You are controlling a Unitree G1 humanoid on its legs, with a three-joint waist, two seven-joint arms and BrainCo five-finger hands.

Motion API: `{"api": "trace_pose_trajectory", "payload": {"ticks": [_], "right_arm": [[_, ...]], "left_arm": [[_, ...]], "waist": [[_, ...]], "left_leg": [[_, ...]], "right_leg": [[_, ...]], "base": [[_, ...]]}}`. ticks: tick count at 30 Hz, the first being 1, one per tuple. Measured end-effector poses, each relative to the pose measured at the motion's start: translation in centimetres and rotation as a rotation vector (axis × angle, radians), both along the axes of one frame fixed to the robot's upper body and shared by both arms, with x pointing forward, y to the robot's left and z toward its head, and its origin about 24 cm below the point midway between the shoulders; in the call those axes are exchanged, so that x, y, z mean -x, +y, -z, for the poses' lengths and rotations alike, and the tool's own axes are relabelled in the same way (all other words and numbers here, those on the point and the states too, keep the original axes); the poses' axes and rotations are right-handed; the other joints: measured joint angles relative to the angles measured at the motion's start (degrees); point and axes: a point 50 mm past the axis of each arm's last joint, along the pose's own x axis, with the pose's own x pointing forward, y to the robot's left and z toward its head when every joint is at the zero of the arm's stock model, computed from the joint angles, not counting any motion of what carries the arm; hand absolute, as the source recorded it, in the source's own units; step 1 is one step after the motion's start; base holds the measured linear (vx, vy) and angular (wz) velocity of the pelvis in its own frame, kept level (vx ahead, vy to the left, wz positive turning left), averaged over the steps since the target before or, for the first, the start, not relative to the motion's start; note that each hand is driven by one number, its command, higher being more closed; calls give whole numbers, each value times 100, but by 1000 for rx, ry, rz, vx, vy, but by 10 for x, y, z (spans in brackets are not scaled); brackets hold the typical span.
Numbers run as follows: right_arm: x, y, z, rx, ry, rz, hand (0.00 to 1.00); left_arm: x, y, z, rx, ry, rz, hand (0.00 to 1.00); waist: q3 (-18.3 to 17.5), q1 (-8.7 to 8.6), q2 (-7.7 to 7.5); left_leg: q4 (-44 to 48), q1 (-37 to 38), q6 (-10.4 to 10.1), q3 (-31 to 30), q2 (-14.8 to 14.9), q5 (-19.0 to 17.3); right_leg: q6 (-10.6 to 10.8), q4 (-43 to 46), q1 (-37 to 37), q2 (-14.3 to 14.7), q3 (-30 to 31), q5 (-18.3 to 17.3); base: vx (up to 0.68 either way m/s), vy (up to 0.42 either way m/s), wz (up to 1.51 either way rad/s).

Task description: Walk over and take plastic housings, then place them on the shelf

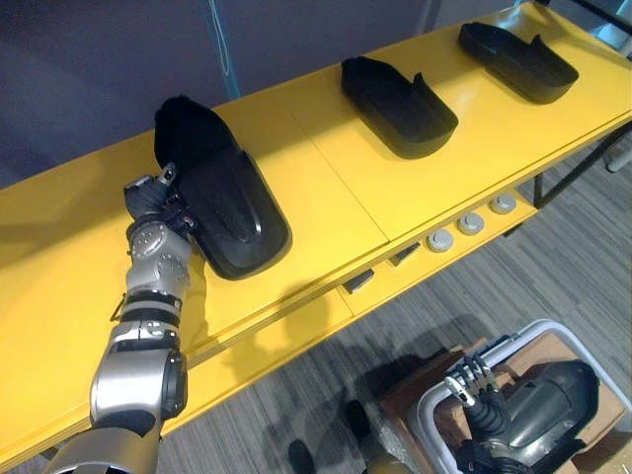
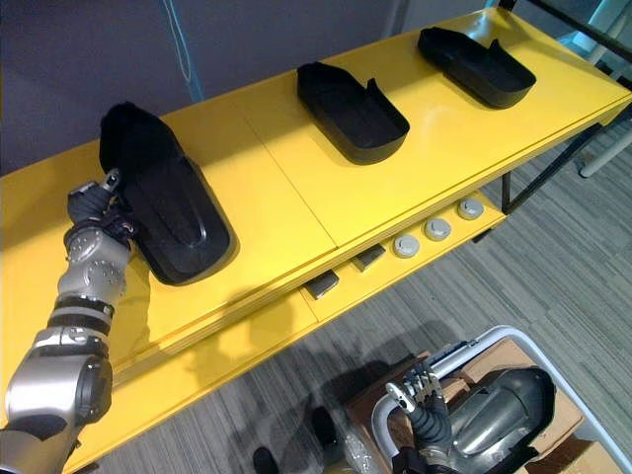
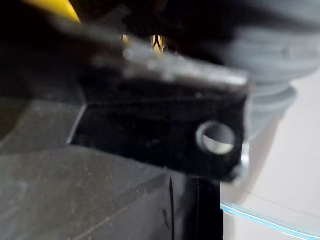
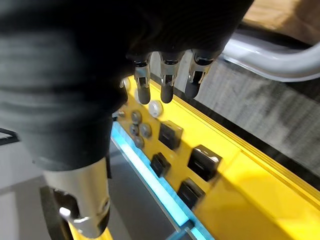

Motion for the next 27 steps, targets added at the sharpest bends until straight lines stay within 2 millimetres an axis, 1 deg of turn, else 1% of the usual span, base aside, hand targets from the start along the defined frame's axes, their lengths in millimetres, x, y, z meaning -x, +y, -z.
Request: {"api": "trace_pose_trajectory", "payload": {"ticks": [2, 6, 11, 18, 19, 21, 23, 25, 26, 27], "right_arm": [[0, 3, 0, -7, 0, -11, 0], [1, 4, 0, -9, 1, -13, 0], [1, 4, 0, -9, 0, -18, 0], [2, 5, 2, -9, 6, -27, 0], [2, 5, 2, -9, 7, -27, 0], [2, 5, 5, -10, 18, -27, 0], [4, 5, 12, 9, 51, -31, 0], [6, 4, 16, 21, 74, -35, 0], [6, 4, 18, 24, 82, -36, 0], [6, 4, 21, 23, 96, -35, 0]], "left_arm": [[1, 4, -12, -21, -13, -23, 0], [2, 5, -22, -38, -29, -40, 0], [1, 8, -26, -59, -14, -39, 0], [-4, -3, -30, -126, 19, 12, 0], [-5, -4, -32, -127, 14, 15, 0], [-3, -7, -43, -135, -29, 13, 0], [5, -14, -66, -176, -124, -13, 0], [18, -18, -84, -253, -218, -77, 0], [24, -18, -87, -284, -245, -112, 0], [38, -15, -88, -340, -295, -188, 0]], "waist": [[24, -1, -29], [44, 17, -63], [45, 27, -61], [56, 44, -42], [58, 44, -37], [66, 51, -22], [75, 92, 2], [68, 147, 20], [56, 140, 40], [27, 152, 89]], "left_leg": [[28, -116, -3, 33, 5, -2], [56, -142, -46, 50, 24, -30], [78, -139, -62, 87, 25, -40], [107, -55, -67, 74, 26, -37], [107, -39, -69, 65, 25, -35], [79, 60, -94, 30, 23, -19], [49, 183, -121, -35, 23, 1], [5, 303, -154, -87, 23, 24], [-8, 347, -160, -128, 25, 29], [-32, 449, -163, -180, 32, 29]], "right_leg": [[0, 26, -110, 0, 10, 0], [-1, 30, -136, 12, 9, 1], [-1, 46, -142, 13, 11, 1], [-3, 63, -50, 13, 1, -1], [-3, 63, -34, 13, -4, -1], [-6, 59, 58, 13, -20, -3], [-21, 46, 192, 13, -75, -16], [-44, 29, 317, 13, -129, -35], [-56, 20, 374, 13, -170, -44], [-72, 15, 486, 18, -214, -75]], "base": [[0, 0, 0], [6, 7, -1], [9, 12, -2], [0, 0, 0], [-12, 31, 3], [-6, 28, 4], [0, 29, 10], [-6, 20, 12], [4, 11, 18], [12, 8, 23]]}}
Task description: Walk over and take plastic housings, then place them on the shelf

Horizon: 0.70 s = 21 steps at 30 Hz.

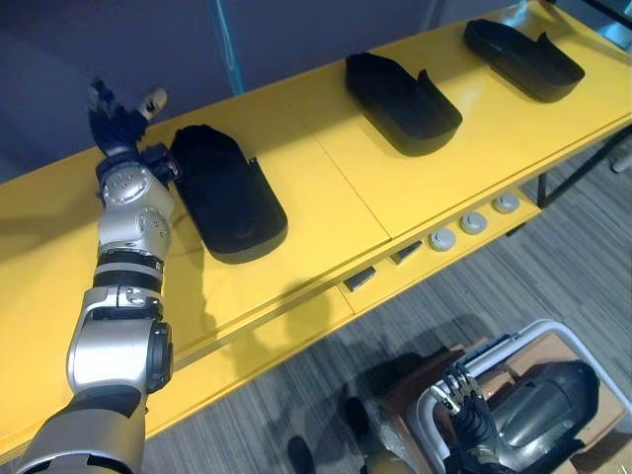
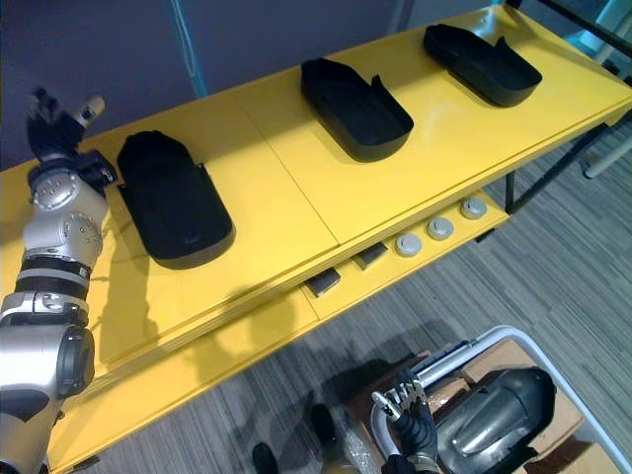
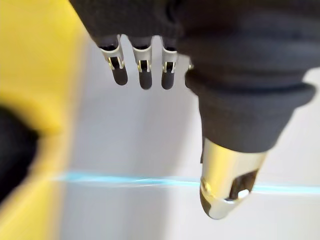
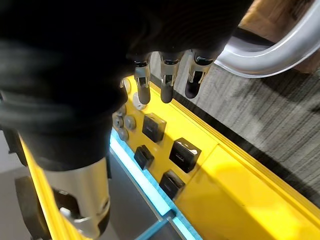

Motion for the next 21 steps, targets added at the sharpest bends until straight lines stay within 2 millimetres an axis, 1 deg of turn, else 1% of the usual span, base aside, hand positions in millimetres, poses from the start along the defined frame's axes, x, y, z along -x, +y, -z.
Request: {"api": "trace_pose_trajectory", "payload": {"ticks": [1, 2, 3, 4, 5, 6, 7, 8, 9, 10, 11, 12, 13, 14, 15, 17, 18, 19, 20, 21], "right_arm": [[1, -1, 3, 1, 14, 5, 0], [2, -3, 5, 3, 23, 11, 0], [4, -6, 9, 8, 43, 23, 0], [6, -9, 13, 18, 62, 35, 0], [8, -11, 13, 30, 65, 39, 0], [8, -14, 13, 47, 66, 45, 0], [6, -14, 12, 58, 60, 46, 0], [6, -14, 11, 63, 54, 47, 0], [6, -17, 8, 76, 40, 62, 0], [5, -18, 7, 78, 29, 80, 0], [6, -19, 7, 74, 28, 92, 0], [7, -18, 8, 63, 30, 109, 0], [6, -17, 8, 58, 28, 111, 0], [7, -14, 8, 43, 27, 118, 0], [9, -12, 10, 34, 33, 123, 0], [13, -8, 12, 16, 47, 127, 0], [14, -7, 13, 15, 50, 127, 0], [15, -7, 14, 19, 55, 126, 0], [17, -7, 14, 21, 62, 126, 0], [17, -7, 14, 27, 63, 123, 0]], "left_arm": [[15, 6, 7, -38, -41, -84, 0], [22, 8, 13, -52, -56, -119, 0], [34, 11, 28, -66, -64, -181, 0], [44, 8, 45, -78, -62, -226, 0], [49, 6, 54, -79, -58, -239, 0], [60, 1, 75, -87, -39, -258, 100], [72, -6, 98, -95, -10, -250, 100], [77, -11, 110, -99, 8, -233, 100], [88, -24, 134, -93, 50, -183, 100], [97, -41, 156, -74, 98, -101, 100], [100, -49, 166, -60, 122, -47, 100], [106, -65, 185, -40, 176, 60, 100], [110, -72, 192, -35, 199, 104, 100], [112, -88, 202, -23, 230, 194, 100], [113, -99, 206, -14, 243, 262, 100], [112, -128, 211, -23, 255, 434, 100], [112, -133, 211, -23, 255, 471, 100], [112, -143, 214, -10, 257, 532, 100], [111, -148, 216, -3, 263, 558, 100], [110, -155, 221, 12, 281, 603, 100]], "waist": [[-67, 4, 82], [-115, 10, 142], [-251, 35, 245], [-321, 126, 305], [-364, 159, 328], [-490, 205, 356], [-664, 220, 353], [-743, 237, 348], [-851, 315, 345], [-899, 341, 345], [-942, 340, 351], [-1038, 350, 347], [-1074, 354, 342], [-1109, 353, 338], [-1132, 347, 342], [-1206, 297, 335], [-1221, 280, 331], [-1231, 246, 320], [-1234, 230, 308], [-1224, 195, 288]], "left_leg": [[-31, 84, -2, -51, 6, -2], [-54, 115, -2, -98, 7, -2], [-86, 147, -6, -198, 8, 6], [-122, 267, 0, -269, 11, 18], [-142, 323, 0, -312, 14, 21], [-192, 415, 5, -399, 17, 40], [-257, 465, 5, -520, 17, 72], [-294, 495, 13, -572, 17, 88], [-348, 574, 19, -651, 10, 112], [-368, 646, 27, -777, -8, 126], [-374, 657, 41, -835, -16, 136], [-403, 665, 53, -912, -28, 145], [-420, 665, 52, -915, -30, 145], [-423, 664, 55, -913, -36, 148], [-423, 666, 56, -903, -40, 151], [-421, 659, 57, -852, -38, 153], [-420, 655, 57, -828, -34, 153], [-417, 648, 56, -782, -25, 152], [-415, 630, 56, -758, -19, 152], [-406, 588, 53, -691, -4, 150]], "right_leg": [[0, -13, 104, 2, -59, -35], [-1, -16, 150, 0, -113, -55], [-8, -29, 207, -6, -211, -85], [-19, -72, 361, -7, -300, -96], [-17, -80, 425, -4, -328, -114], [-27, -90, 536, -6, -444, -152], [-29, -112, 612, -11, -574, -182], [-29, -141, 660, -11, -619, -184], [-24, -188, 766, -20, -697, -192], [-1, -189, 880, -49, -833, -242], [3, -189, 915, -64, -903, -263], [3, -188, 940, -79, -971, -279], [3, -189, 935, -79, -974, -279], [4, -187, 937, -85, -976, -279], [5, -187, 937, -90, -970, -278], [6, -186, 914, -88, -935, -275], [5, -185, 904, -86, -925, -273], [6, -177, 875, -78, -893, -266], [9, -170, 845, -73, -880, -260], [8, -162, 774, -55, -827, -241]], "base": [[19, 6, 24], [26, 5, 34], [42, 6, 39], [41, 5, 37], [41, -1, 38], [29, -12, 45], [35, -16, 49], [26, -14, 44], [11, -11, 44], [-2, -10, 47], [-24, -11, 50], [-39, -3, 30], [-57, -1, 18], [-51, 2, 0], [-55, -3, -4], [-56, -9, -11], [-41, -12, -17], [-20, -11, -16], [-25, -18, -22], [-32, -22, -34]]}}
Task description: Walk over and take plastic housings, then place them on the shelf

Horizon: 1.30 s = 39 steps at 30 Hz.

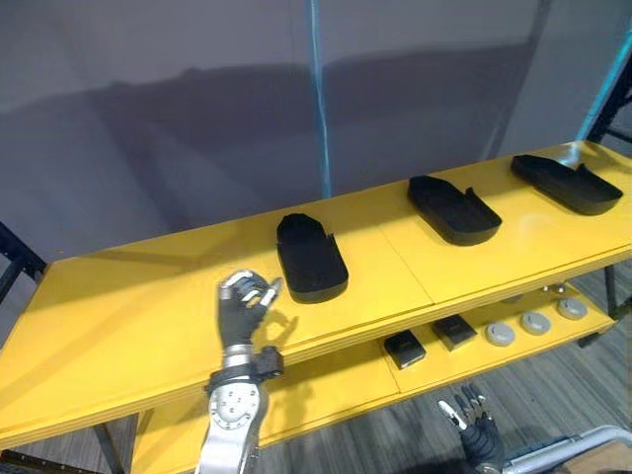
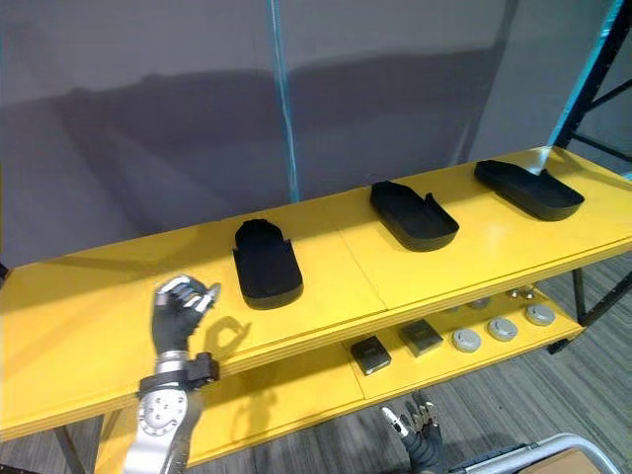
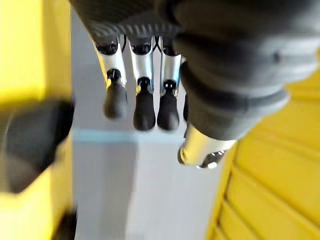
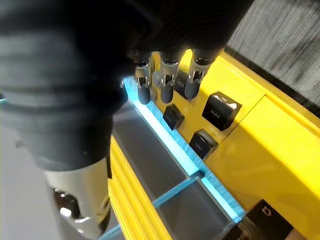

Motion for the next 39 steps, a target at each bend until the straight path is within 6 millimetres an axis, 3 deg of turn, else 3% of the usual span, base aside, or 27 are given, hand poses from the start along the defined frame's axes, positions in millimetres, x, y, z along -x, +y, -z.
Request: {"api": "trace_pose_trajectory", "payload": {"ticks": [4, 8, 16, 29, 39], "right_arm": [[-4, 9, -10, 0, -41, -28, 0], [-5, 15, -22, 3, -93, -40, 0], [-4, 17, -21, -3, -80, -24, 0], [2, 21, -14, -20, -45, -17, 0], [5, 21, -9, -25, -23, -18, 0]], "left_arm": [[-4, -18, 11, 30, 55, 80, 100], [-15, -45, 1, 59, 33, 185, 100], [-32, -54, -4, 65, 35, 185, 100], [-49, -10, -6, 100, 62, -117, 100], [-54, 14, -12, 145, 53, -240, 100]], "waist": [[61, 13, -86], [214, -52, -291], [306, -40, -290], [424, -52, -285], [425, -52, -285]], "left_leg": [[157, -406, -79, 491, 108, -86], [362, -642, -121, 1103, 344, -192], [464, -679, -262, 1288, 473, -289], [474, -667, -253, 1309, 460, -300], [467, -657, -253, 1308, 460, -300]], "right_leg": [[3, -2, -495, 76, 253, 130], [-11, 13, -729, 159, 267, 142], [-62, 17, -803, 280, 380, 178], [-59, 17, -797, 273, 392, 173], [-59, 15, -789, 276, 394, 174]], "base": [[-44, -45, -54], [-15, -88, -17], [72, -30, -13], [-47, -13, -1], [-43, -15, 0]]}}
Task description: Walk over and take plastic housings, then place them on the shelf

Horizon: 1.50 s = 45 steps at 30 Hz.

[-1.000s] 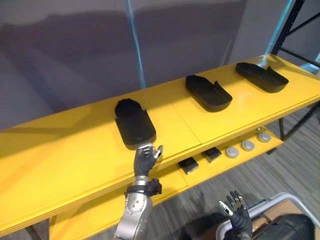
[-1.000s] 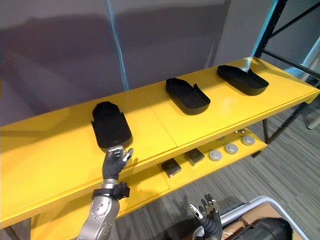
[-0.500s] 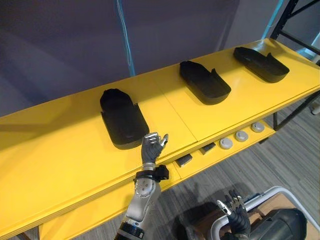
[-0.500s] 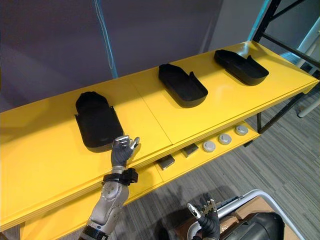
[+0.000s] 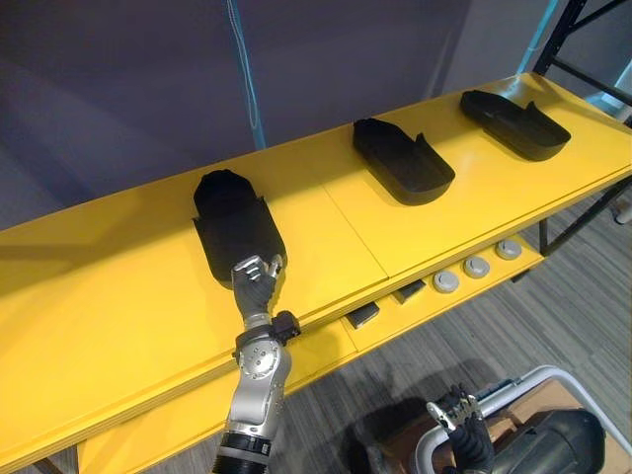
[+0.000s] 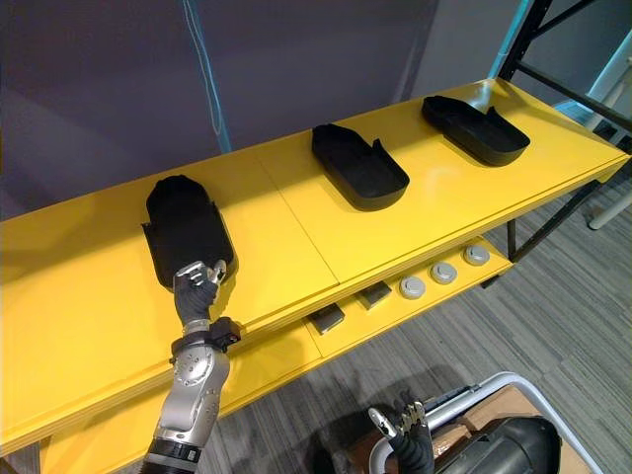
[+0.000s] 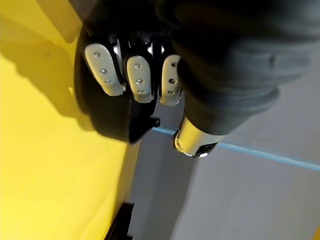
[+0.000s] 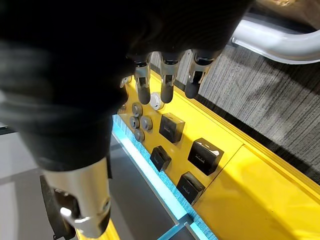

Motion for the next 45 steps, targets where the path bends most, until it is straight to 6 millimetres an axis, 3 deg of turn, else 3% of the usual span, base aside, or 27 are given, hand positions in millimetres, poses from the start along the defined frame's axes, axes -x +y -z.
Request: {"api": "trace_pose_trajectory", "payload": {"ticks": [10, 13, 14, 17, 20, 22, 24, 26, 28, 30, 32, 33, 35, 37, 38, 41, 43, 45], "right_arm": [[2, 1, 5, -3, 22, -2, 0], [0, 1, 6, 5, 28, -7, 0], [-2, 1, 9, 10, 36, -9, 0], [-7, 0, 8, 13, 28, -12, 0], [-17, -2, 11, 26, 26, -28, 0], [-25, -4, 9, 44, 15, -47, 0], [-32, -7, 4, 61, -13, -57, 0], [-32, -8, 1, 67, -23, -56, 0], [-21, -7, -8, 61, -50, -37, 0], [-15, -5, -16, 54, -79, -26, 0], [-16, -5, -21, 57, -98, -25, 0], [-17, -4, -21, 57, -100, -26, 0], [-15, -7, -19, 77, -84, -16, 0], [-13, -14, -15, 91, -65, 9, 0], [-12, -22, -9, 110, -34, 38, 0], [-12, -31, 2, 110, 15, 86, 0], [-20, -34, 8, 73, 24, 97, 0], [-25, -37, 6, 70, 8, 91, 0]], "left_arm": [[-8, 8, -1, -13, 12, -25, 100], [1, 0, 2, -3, 7, 15, 100], [13, -8, 6, -5, 7, 59, 0], [36, -20, 14, -17, 4, 147, 0], [58, -32, 23, -13, 17, 234, 0], [68, -36, 29, -14, 34, 273, 0], [72, -37, 33, -17, 48, 287, 0], [74, -46, 32, -41, 40, 331, 0], [75, -52, 31, -61, 33, 360, 0], [76, -53, 31, -62, 30, 366, 0], [76, -55, 31, -63, 28, 377, 0], [76, -57, 30, -66, 25, 390, 0], [76, -68, 33, -84, 30, 458, 0], [76, -74, 39, -96, 49, 493, 0], [73, -80, 43, -114, 64, 531, 0], [67, -83, 54, -89, 114, 565, 0], [64, -83, 66, -75, 175, 594, 0], [64, -84, 72, -60, 209, 613, 0]], "waist": [[1, -1, 0], [6, 3, 4], [23, 6, 11], [30, 25, 18], [36, 168, 21], [42, 400, 31], [39, 491, 116], [46, 458, 131], [97, 430, 19], [103, 423, -56], [82, 483, -100], [54, 514, -73], [55, 538, -156], [25, 513, -134], [-6, 409, -173], [-53, 396, -252], [-81, 401, -226], [-115, 385, -48]], "left_leg": [[-7, 18, 1, 3, 1, 1], [-10, 33, 3, -20, 1, 1], [-39, 105, 3, -17, -1, 1], [-36, 188, 14, -11, -1, -23], [484, 191, 25, -52, 43, -329], [1302, 12, 8, -1143, 49, -671], [1616, 23, -163, -1951, 47, -982], [1685, 134, -78, -2079, 60, -1226], [1923, 237, 62, -1652, -27, -1343], [2055, 259, 173, -1107, -10, -1426], [2049, 208, 231, -409, 109, -1449], [2033, 178, 263, -66, 248, -1448], [1989, 239, 267, 712, 584, -1386], [2012, 294, 265, 1110, 752, -1368], [2019, 290, 214, 1311, 838, -1337], [1966, 272, 43, 1659, 850, -1235], [1606, 251, -158, 1704, 781, -920], [1272, 239, -240, 1636, 881, -658]], "right_leg": [[0, -13, 15, 10, 17, 1], [0, -22, 39, 9, 3, 1], [1, -38, 103, 13, 6, 0], [15, -39, 188, 18, 20, -10], [52, -28, 374, 24, 145, -44], [75, 159, 407, 47, 335, -137], [143, 542, 272, 160, 565, -329], [197, 1042, 89, 239, 678, -479], [260, 1388, -58, 251, 1053, -519], [454, 1223, -103, 307, 1487, -308], [534, 844, -236, 87, 995, -479], [554, 804, -394, -69, 313, -473], [517, 1225, -463, -202, -1099, -473], [516, 1813, -408, -393, -1324, -538], [429, 2420, -270, -759, -1427, -836], [488, 2566, -51, -1306, -1435, -1125], [577, 1749, 113, -1193, -1611, -1185], [419, 1189, 226, -871, -1633, -903]], "base": [[0, 0, 0], [0, 0, 0], [0, 0, 0], [-12, -1, -2], [-44, 10, -11], [-52, 11, -41], [-71, 48, -69], [-123, 130, -56], [-193, 156, -78], [-236, 186, -141], [-214, 142, -181], [-226, 167, -183], [-115, 86, -192], [-9, -37, -133], [3, -71, -103], [12, -162, -82], [11, -275, -66], [7, -258, -34]]}}
